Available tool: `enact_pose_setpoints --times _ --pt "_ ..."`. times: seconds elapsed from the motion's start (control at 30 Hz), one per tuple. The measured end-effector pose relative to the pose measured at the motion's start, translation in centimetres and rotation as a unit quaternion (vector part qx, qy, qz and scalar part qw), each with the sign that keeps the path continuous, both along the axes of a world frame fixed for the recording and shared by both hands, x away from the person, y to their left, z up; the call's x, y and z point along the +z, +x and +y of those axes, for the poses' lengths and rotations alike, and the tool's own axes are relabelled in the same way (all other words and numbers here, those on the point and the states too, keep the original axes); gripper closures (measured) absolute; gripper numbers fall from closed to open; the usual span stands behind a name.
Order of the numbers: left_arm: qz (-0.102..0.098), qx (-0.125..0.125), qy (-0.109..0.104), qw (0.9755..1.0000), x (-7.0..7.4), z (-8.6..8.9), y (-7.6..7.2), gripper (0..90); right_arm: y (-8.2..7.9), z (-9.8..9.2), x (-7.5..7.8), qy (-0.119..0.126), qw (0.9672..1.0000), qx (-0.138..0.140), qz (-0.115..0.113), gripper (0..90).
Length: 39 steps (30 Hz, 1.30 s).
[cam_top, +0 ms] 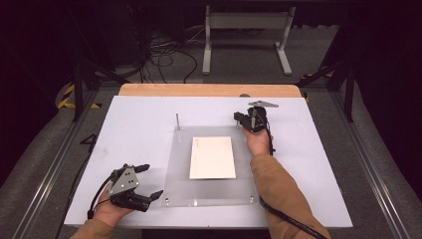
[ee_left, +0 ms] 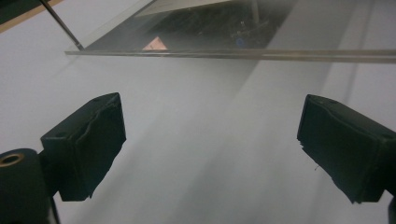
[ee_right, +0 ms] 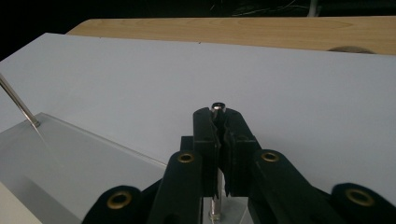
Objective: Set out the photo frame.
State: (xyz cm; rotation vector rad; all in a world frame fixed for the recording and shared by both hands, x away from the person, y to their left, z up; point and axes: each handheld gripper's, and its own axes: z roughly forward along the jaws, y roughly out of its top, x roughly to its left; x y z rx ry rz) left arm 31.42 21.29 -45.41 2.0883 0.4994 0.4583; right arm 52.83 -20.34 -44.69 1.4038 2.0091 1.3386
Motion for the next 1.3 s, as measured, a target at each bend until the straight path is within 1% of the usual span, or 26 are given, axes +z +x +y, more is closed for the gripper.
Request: enact_pose_setpoints --times 0.07,0.1,0.13,0.2,0.27,0.33,0.37,0.4,0.43,0.5,0.57,0.6,0.7,0.8,0.87,0.93,0.97,1.0,1.1,1.13,1.17,1.2,1.23,1.27,1.3 --pt "-0.008 -0.005 0.005 0.9999 -0.3 -0.5 0.0 9.0 0.0 0.0 0.0 0.001 1.0000 -0.003 0.001 85.5" --pt "-0.017 -0.007 0.012 0.9998 -0.3 -0.8 0.0 8.9 0.0 0.0 0.0 0.002 1.0000 -0.003 0.001 85.4" --pt "-0.018 -0.007 0.009 0.9998 -0.4 -0.9 0.0 8.6 0.0 0.0 0.0 0.004 1.0000 -0.003 0.002 85.4" --pt "-0.029 -0.006 0.009 0.9995 -0.3 -1.2 0.0 8.3 0.0 0.0 0.0 0.003 1.0000 -0.004 0.002 85.4" --pt "-0.041 -0.004 -0.003 0.9991 -0.2 -1.4 0.0 8.2 0.0 0.0 0.0 0.001 1.0000 -0.003 0.002 85.4" --pt "-0.063 -0.007 -0.021 0.9978 0.1 -1.4 -0.1 9.2 -0.1 0.1 0.0 0.001 1.0000 -0.004 0.002 85.3" --pt "-0.073 -0.009 -0.025 0.9970 0.1 -1.5 -0.1 9.6 -0.1 0.1 0.0 0.001 1.0000 -0.005 0.001 85.3" --pt "-0.077 -0.014 -0.034 0.9963 0.2 -1.5 -0.1 10.0 -0.1 0.1 0.0 0.002 1.0000 -0.006 0.002 85.3" --pt "-0.078 -0.017 -0.042 0.9959 0.2 -1.6 -0.1 10.6 -0.1 0.1 0.0 0.002 1.0000 -0.009 0.003 85.3" --pt "-0.081 -0.024 -0.050 0.9951 0.3 -1.9 -0.1 11.2 -0.1 0.2 0.0 0.001 0.9999 -0.011 0.004 85.3" --pt "-0.082 -0.028 -0.052 0.9949 0.3 -2.1 0.0 11.7 -0.1 0.2 0.0 0.003 0.9999 -0.011 0.005 85.3" --pt "-0.086 -0.028 -0.052 0.9946 0.3 -2.3 0.0 12.2 -0.1 0.1 0.0 0.003 0.9999 -0.011 0.005 85.3" --pt "-0.085 -0.036 -0.055 0.9942 0.5 -2.9 0.0 14.1 -0.1 0.2 0.1 0.002 0.9999 -0.012 0.007 85.1" --pt "-0.094 -0.043 -0.055 0.9931 0.6 -3.4 -0.1 17.7 -0.2 0.2 0.1 0.003 0.9999 -0.013 0.007 84.8" --pt "-0.093 -0.045 -0.054 0.9932 0.6 -3.5 -0.1 20.3 -0.2 0.1 0.1 0.004 0.9999 -0.012 0.008 84.6" --pt "-0.093 -0.047 -0.050 0.9934 0.7 -3.4 -0.1 25.1 -0.3 0.1 0.1 0.001 0.9999 -0.010 0.007 84.5" --pt "-0.088 -0.051 -0.051 0.9935 0.6 -3.4 -0.1 27.6 -0.3 0.1 0.2 0.001 0.9999 -0.011 0.008 84.5" --pt "-0.087 -0.053 -0.051 0.9934 0.6 -3.4 0.0 30.7 -0.4 0.0 0.2 0.001 0.9999 -0.009 0.005 84.4" --pt "-0.097 -0.052 -0.048 0.9928 0.6 -3.6 0.0 34.4 -0.5 -0.1 0.2 0.003 1.0000 -0.005 0.006 84.0" --pt "-0.102 -0.052 -0.043 0.9924 0.6 -3.7 0.0 36.3 -0.5 -0.2 0.2 0.004 1.0000 -0.004 0.006 83.6" --pt "-0.111 -0.055 -0.041 0.9915 0.7 -3.9 0.0 38.4 -0.5 -0.3 0.2 0.004 1.0000 -0.002 0.005 83.4" --pt "-0.111 -0.054 -0.043 0.9914 0.8 -4.0 -0.1 41.0 -0.6 -0.4 0.2 0.007 1.0000 -0.001 0.006 82.1" --pt "-0.111 -0.054 -0.043 0.9914 0.8 -4.0 -0.1 42.9 -0.6 -0.5 0.2 0.010 0.9999 -0.002 0.007 78.3" --pt "-0.116 -0.052 -0.045 0.9909 0.9 -4.1 -0.1 44.8 -0.7 -0.6 0.2 0.010 0.9999 -0.003 0.008 73.7" --pt "-0.117 -0.052 -0.048 0.9906 0.9 -4.1 -0.2 46.0 -0.8 -0.8 0.1 0.012 0.9999 -0.001 0.008 68.2"
